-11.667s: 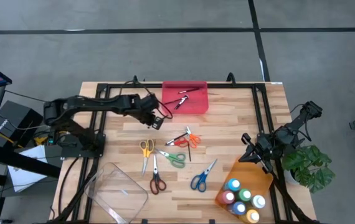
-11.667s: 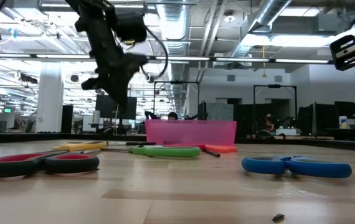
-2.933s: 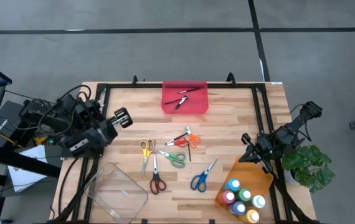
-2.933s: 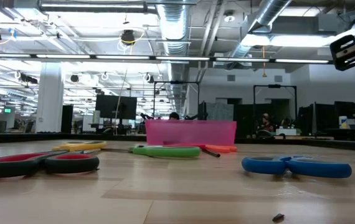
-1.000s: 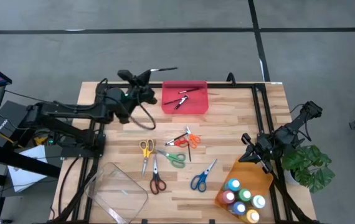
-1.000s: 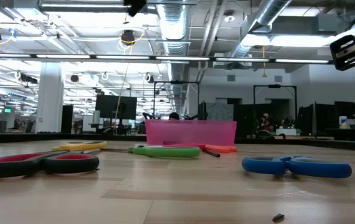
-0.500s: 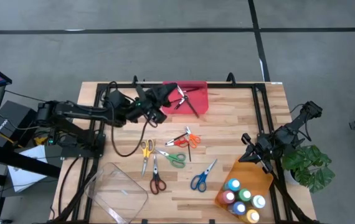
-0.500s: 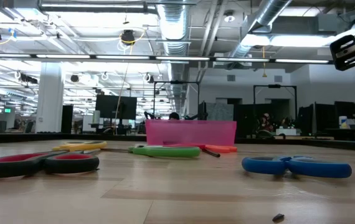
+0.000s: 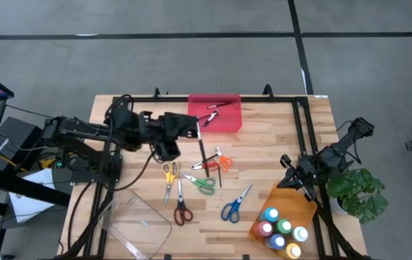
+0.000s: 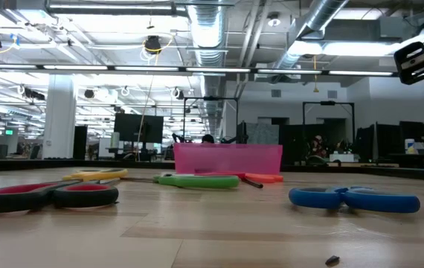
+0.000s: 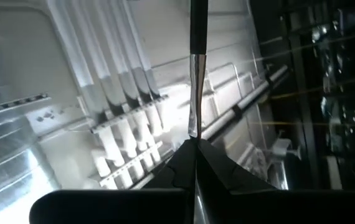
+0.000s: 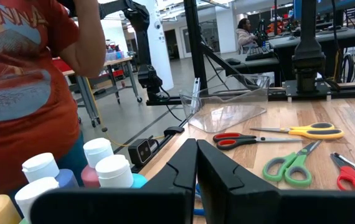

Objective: Pick & Place Paint Supplies
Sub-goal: Put the silver brush into the red bin

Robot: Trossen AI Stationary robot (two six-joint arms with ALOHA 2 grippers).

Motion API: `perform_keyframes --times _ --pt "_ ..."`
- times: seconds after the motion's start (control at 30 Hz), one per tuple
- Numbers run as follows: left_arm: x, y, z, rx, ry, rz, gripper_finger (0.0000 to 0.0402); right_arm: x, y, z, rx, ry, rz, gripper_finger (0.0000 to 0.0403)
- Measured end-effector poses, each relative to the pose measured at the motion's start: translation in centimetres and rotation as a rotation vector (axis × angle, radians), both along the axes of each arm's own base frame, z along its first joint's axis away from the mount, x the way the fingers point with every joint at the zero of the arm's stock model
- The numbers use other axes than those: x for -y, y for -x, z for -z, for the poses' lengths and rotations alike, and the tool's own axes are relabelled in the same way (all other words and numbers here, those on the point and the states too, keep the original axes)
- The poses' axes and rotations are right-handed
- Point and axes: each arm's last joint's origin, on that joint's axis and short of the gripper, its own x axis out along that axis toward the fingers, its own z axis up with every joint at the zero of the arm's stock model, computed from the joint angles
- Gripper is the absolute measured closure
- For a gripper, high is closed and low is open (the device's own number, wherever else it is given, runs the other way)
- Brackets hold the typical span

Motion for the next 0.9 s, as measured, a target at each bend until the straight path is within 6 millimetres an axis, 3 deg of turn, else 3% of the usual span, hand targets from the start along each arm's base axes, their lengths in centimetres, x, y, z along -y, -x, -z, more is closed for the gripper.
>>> perform_keyframes --times 0.17,0.3,0.5,0.7,0.9 --pt "0.4 0.2 -0.7 0.017 0.04 0.026 0.0401 0.0 0.0 0.0 0.0 0.0 0.0 0.0395" --pt "-1.0 0.2 -0.6 0.015 0.338 0.026 0.0401 0.0 0.0 0.0 0.0 0.0 0.0 0.0395" --pt "-6.7 0.0 0.2 0.087 0.834 -0.057 0.0401 0.0 0.0 0.0 0.0 0.0 0.0 0.0395" --pt "-13.0 -0.6 3.1 -0.128 1.21 -0.15 0.0401 0.0 0.0 0.0 0.0 0.0 0.0 0.0395" --pt "-17.0 0.6 4.4 -0.237 1.489 -0.279 0.0401 0.0 0.0 0.0 0.0 0.0 0.0 0.0394"
